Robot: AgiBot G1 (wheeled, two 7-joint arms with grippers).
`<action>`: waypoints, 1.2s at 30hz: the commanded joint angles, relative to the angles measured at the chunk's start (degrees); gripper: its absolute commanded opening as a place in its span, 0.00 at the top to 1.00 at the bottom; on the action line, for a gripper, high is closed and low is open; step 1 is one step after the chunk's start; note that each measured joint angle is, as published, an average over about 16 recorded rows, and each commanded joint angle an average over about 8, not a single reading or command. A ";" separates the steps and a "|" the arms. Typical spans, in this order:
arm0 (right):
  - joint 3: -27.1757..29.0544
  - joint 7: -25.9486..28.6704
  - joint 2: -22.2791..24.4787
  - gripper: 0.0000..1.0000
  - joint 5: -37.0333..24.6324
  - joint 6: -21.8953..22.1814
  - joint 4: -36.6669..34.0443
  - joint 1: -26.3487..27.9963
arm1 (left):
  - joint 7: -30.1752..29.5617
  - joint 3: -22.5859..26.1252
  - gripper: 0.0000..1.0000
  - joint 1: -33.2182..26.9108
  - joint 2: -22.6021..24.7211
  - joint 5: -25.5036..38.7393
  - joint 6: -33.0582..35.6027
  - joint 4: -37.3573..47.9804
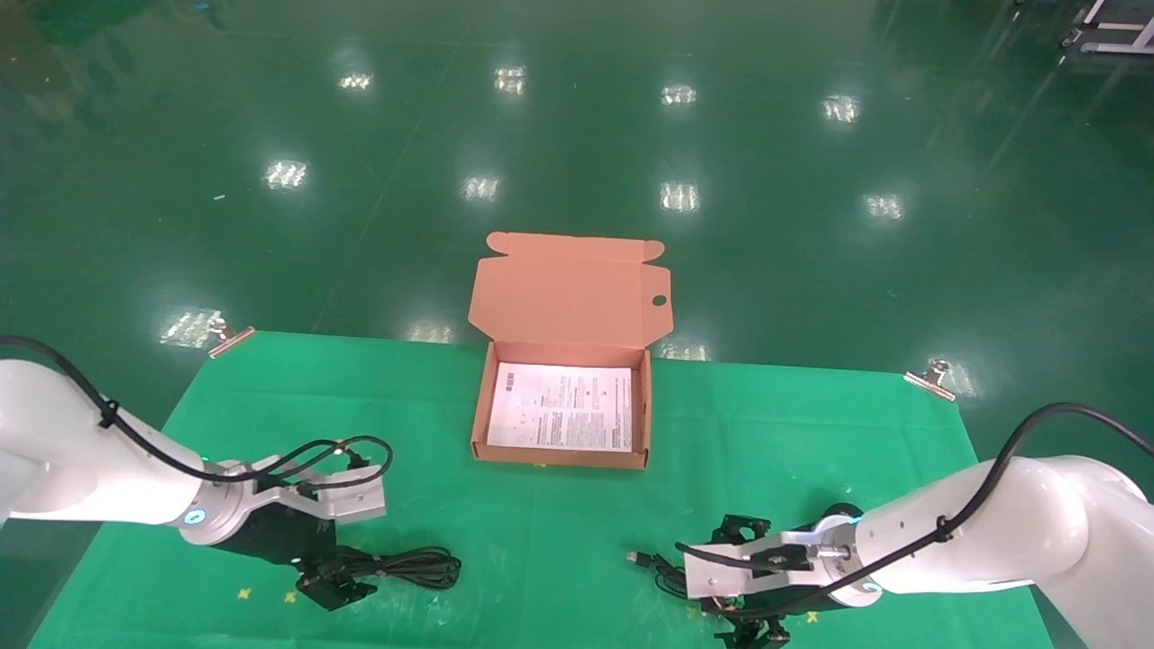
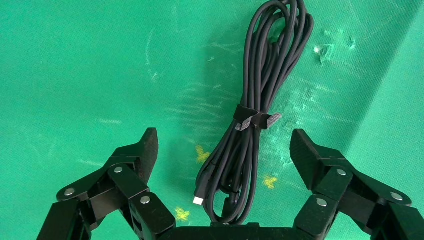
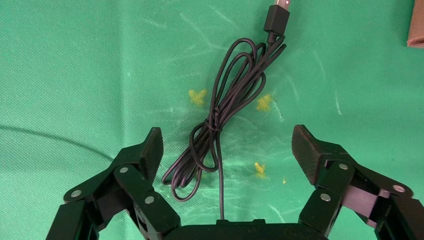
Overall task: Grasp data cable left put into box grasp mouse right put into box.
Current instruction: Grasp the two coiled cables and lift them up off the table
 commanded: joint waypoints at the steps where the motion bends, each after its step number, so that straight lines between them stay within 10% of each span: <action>1: 0.01 0.05 0.06 1.00 0.01 -0.05 0.14 0.01 | -0.03 0.01 1.00 0.02 -0.04 0.00 0.03 -0.16; 36: 0.03 0.32 0.32 1.00 0.02 -0.24 0.69 0.03 | -0.18 0.09 1.00 0.23 -0.21 0.05 0.33 -0.79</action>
